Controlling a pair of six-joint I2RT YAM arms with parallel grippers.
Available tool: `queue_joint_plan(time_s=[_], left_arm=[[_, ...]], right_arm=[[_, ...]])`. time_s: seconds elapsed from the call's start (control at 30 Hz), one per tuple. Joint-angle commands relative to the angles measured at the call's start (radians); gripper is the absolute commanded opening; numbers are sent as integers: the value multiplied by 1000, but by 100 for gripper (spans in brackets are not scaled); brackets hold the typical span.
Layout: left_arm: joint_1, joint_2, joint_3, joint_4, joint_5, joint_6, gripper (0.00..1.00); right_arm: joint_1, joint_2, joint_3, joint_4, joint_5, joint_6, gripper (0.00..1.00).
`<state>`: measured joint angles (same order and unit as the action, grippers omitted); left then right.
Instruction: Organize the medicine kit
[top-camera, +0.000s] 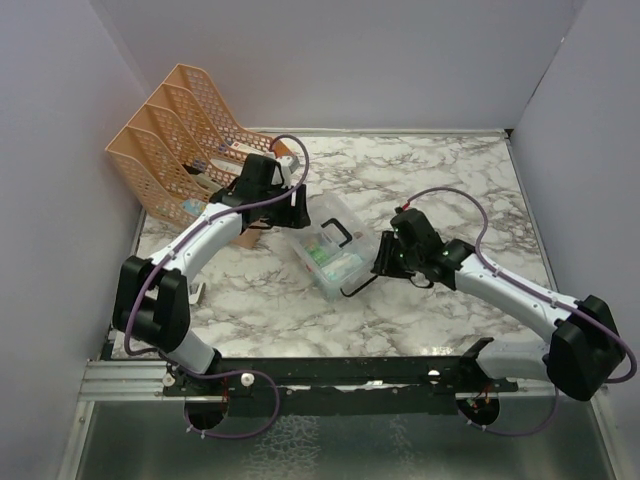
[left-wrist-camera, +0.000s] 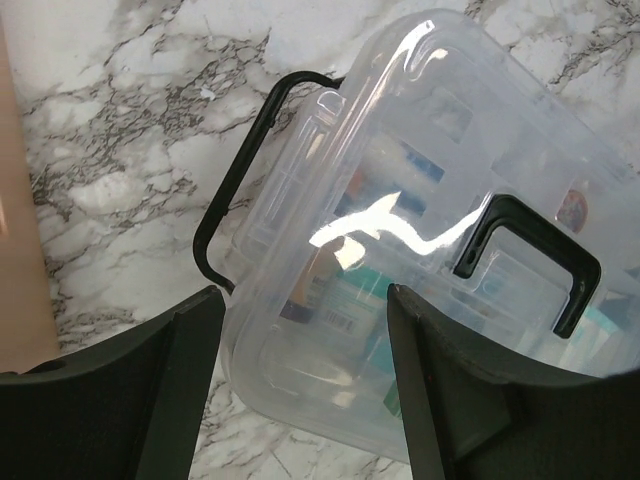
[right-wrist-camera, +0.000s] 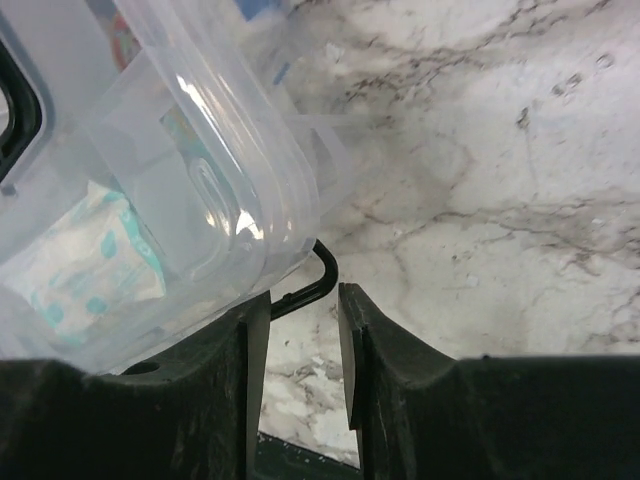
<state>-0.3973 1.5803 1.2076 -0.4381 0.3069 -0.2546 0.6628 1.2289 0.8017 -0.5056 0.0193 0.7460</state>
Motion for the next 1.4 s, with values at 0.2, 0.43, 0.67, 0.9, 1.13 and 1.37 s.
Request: queue_joint_plan(time_s=[0.2,0.43,0.67,0.9,1.13,1.37], left_arm=[[-23,-87,-187,-147,-61,-95,70],[-12,-146,-133,-146,-93,-96,80],[14,-147,-31,-145,-72,-67,86],[38,-121,-24,-145,-65,-53,86],[45,-85,-25,-146,-17,-37,82],[45,-69,-36,-150,38,-24,80]], right_arm=[[-24,86,114,174,182,-106,40],[-26,-6,109,81,171,-86,46],[-25,-96,97,-30,113,-24,50],[-25,-85,118,46,-24,-3,55],[-25,-24,80,135,-30,141,63],[-25,-3,1,113,47,231,54]])
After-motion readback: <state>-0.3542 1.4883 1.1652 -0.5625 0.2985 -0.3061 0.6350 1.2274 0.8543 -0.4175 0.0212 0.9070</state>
